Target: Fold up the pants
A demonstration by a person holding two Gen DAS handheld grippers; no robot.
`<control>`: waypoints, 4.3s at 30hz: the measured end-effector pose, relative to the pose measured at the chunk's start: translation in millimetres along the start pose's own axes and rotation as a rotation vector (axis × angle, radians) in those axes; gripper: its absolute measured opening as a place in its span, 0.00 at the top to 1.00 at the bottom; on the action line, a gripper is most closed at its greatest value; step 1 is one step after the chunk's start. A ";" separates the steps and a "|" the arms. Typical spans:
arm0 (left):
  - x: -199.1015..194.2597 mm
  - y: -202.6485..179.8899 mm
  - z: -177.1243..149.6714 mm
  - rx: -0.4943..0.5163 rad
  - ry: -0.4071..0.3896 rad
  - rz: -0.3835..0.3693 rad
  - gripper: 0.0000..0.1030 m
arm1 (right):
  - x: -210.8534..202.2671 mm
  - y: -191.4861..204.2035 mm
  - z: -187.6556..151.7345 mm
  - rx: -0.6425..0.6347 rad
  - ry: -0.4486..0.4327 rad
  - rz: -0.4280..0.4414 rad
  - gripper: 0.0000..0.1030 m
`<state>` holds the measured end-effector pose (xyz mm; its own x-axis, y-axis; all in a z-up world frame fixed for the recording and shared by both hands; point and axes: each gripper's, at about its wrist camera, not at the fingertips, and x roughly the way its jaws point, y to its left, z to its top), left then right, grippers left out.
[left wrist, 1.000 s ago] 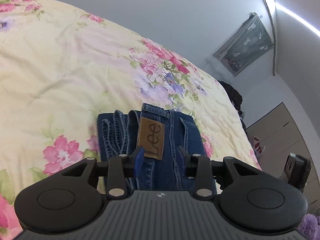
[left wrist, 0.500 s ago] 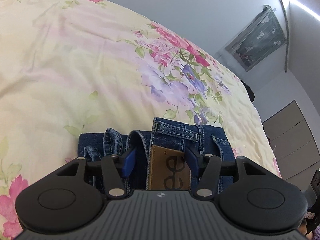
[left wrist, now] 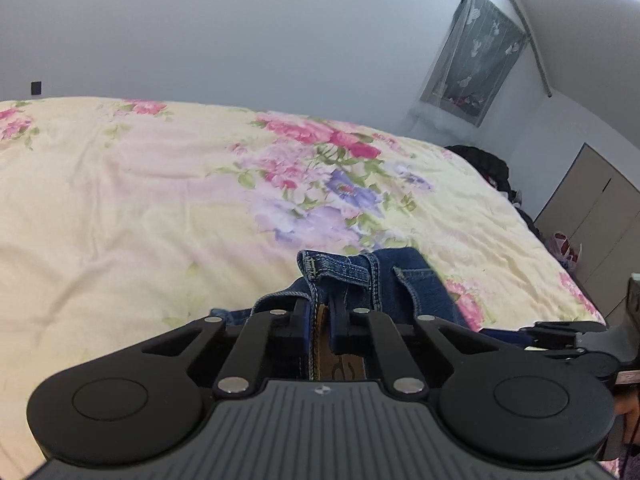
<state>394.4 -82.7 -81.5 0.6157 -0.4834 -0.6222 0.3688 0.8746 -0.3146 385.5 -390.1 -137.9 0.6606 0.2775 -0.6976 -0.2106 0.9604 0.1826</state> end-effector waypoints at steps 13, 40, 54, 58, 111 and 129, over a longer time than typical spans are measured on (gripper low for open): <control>37.3 106.0 -41.0 -0.162 0.076 0.211 1.00 | 49.8 -3.3 -24.6 0.009 0.108 -0.036 0.80; 32.9 -0.3 -82.5 0.161 0.194 0.195 0.97 | -73.9 2.2 -97.4 0.090 0.083 -0.166 0.79; -31.4 -26.0 -70.5 0.105 0.073 0.109 0.98 | -50.5 17.5 -117.3 0.157 0.098 -0.179 0.79; -21.0 -44.0 -88.9 0.186 0.149 0.143 0.97 | -49.3 21.4 -122.7 0.146 0.088 -0.193 0.94; 1.2 -12.6 -115.0 0.067 0.205 0.130 0.97 | -89.7 17.5 -101.5 0.262 -0.127 -0.121 0.93; -29.1 11.6 -110.8 -0.142 0.085 0.064 0.77 | -66.2 4.6 -102.1 0.262 -0.001 -0.080 0.70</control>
<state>303.6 -54.5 -146.4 0.5716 -0.4275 -0.7004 0.2255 0.9025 -0.3668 267.2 -406.7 -161.5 0.6684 0.2000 -0.7164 0.0359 0.9534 0.2997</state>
